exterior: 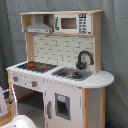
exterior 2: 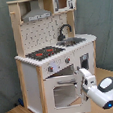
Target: Play with the kitchen
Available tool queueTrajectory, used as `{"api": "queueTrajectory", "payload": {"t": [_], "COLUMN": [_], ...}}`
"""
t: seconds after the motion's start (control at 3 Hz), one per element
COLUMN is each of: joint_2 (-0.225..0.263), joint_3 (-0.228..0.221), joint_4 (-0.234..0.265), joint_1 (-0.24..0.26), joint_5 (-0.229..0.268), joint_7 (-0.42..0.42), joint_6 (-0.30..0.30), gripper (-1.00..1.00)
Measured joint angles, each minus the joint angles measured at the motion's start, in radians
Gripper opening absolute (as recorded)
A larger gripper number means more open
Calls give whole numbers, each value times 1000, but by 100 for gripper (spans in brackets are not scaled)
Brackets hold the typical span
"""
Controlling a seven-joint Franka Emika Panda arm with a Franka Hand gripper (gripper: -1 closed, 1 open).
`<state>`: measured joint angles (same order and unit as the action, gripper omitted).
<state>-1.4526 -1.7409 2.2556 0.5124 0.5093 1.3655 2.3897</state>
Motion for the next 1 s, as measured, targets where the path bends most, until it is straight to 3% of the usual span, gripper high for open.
{"api": "queueTrajectory", "payload": {"t": [1.0], "joint_2": [6], "joint_3": [42], "joint_4": [-137], "joint_1": [-44], "joint_5": [-4], "joint_7": [-283], "joint_6": [-84], "gripper": [100]}}
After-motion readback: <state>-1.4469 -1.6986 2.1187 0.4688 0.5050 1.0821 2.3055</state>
